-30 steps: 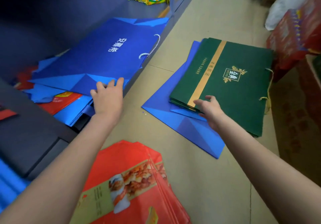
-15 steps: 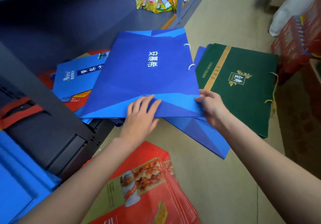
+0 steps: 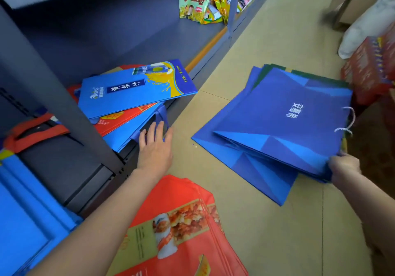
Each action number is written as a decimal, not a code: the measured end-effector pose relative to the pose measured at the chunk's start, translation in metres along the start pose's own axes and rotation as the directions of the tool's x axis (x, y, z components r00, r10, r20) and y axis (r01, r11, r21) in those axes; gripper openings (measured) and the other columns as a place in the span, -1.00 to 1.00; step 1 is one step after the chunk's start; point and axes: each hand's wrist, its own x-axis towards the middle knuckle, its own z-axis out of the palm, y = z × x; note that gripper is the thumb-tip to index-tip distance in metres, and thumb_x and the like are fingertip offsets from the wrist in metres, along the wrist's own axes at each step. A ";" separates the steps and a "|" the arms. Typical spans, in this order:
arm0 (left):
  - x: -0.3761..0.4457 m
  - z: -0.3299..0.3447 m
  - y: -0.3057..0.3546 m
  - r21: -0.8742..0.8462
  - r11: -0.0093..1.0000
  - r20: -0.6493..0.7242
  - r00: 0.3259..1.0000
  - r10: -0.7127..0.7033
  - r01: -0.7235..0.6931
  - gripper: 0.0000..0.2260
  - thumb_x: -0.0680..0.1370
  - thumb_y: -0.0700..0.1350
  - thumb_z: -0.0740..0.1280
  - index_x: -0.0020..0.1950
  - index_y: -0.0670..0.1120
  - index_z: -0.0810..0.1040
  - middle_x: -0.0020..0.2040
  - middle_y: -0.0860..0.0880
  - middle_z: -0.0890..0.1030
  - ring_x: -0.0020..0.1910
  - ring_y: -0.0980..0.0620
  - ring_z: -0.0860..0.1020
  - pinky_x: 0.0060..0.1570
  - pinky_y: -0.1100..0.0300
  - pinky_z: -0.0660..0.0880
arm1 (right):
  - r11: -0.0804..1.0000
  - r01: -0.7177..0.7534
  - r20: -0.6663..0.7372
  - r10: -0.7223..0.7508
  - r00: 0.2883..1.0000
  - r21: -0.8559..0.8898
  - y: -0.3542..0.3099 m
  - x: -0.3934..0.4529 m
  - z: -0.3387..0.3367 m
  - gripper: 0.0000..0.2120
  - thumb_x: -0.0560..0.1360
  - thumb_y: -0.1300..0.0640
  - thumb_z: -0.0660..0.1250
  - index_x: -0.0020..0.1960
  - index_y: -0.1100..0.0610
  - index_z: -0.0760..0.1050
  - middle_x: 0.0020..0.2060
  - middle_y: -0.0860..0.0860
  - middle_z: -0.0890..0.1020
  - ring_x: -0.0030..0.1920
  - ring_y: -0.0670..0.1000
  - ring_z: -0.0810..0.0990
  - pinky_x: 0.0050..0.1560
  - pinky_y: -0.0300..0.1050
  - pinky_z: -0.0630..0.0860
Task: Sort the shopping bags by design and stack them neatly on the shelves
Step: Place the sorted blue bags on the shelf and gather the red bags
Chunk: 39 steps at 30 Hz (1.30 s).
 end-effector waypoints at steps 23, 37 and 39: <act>0.024 0.005 -0.039 0.056 0.991 -0.287 0.953 -0.098 0.119 -0.43 0.20 -0.27 0.39 0.22 -0.15 0.50 0.22 -0.25 0.53 0.14 -0.28 0.52 0.12 -0.19 0.44 | 0.816 0.537 0.506 -0.377 0.776 -0.215 -0.062 -0.117 0.205 -0.40 0.53 0.05 0.27 0.49 0.09 0.12 0.46 0.19 0.09 0.43 0.22 0.08 0.37 0.07 0.18; 0.017 0.006 -0.064 -0.195 0.962 -0.172 0.959 -0.227 0.193 -0.47 0.25 -0.35 0.46 0.21 -0.26 0.51 0.30 -0.40 0.39 0.24 -0.45 0.38 0.20 -0.29 0.35 | 0.756 -0.281 0.643 -0.232 0.730 0.592 -0.141 -0.189 0.280 -0.46 0.49 0.41 0.25 0.36 0.04 0.19 0.07 0.05 0.50 -0.15 0.04 0.56 -0.33 -0.20 0.58; 0.016 0.005 -0.065 -0.177 0.970 -0.192 0.960 -0.203 0.170 -0.43 0.22 -0.36 0.47 0.23 -0.26 0.50 0.28 -0.40 0.41 0.23 -0.45 0.39 0.18 -0.29 0.36 | 0.785 -0.240 0.599 -0.199 0.776 0.572 -0.145 -0.191 0.281 -0.55 0.46 0.44 0.23 0.20 0.03 0.24 -0.02 0.01 0.48 -0.22 0.00 0.53 -0.36 -0.21 0.53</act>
